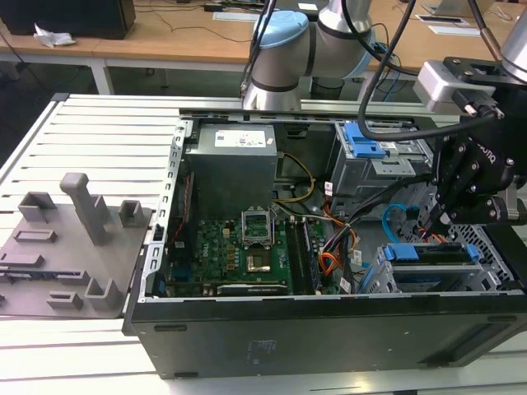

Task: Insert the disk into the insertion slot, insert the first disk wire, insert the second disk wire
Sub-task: 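Insert the first disk wire, then insert the second disk wire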

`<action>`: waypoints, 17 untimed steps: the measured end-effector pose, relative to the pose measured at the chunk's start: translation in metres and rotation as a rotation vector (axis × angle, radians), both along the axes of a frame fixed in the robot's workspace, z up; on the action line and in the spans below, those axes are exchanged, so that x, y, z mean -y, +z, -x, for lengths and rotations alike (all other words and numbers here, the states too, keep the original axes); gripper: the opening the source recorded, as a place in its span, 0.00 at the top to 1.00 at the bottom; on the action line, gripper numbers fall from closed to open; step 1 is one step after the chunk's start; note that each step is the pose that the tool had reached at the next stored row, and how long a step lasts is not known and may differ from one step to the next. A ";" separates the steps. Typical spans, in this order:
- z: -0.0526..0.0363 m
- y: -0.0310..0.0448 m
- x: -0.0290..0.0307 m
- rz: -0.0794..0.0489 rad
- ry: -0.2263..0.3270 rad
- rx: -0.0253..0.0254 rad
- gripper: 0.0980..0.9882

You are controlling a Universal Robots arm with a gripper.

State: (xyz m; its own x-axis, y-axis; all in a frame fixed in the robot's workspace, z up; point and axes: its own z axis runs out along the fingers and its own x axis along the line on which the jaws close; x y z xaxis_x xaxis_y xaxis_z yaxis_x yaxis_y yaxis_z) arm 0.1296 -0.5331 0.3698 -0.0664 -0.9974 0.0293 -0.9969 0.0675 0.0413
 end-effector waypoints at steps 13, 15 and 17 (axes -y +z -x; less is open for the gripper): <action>0.0008 0.0000 0.0000 0.000 0.000 0.0000 0.77; -0.0016 -0.0001 -0.0016 0.000 0.000 0.0000 0.77; -0.0061 -0.0003 -0.0064 0.000 0.000 -0.0001 0.77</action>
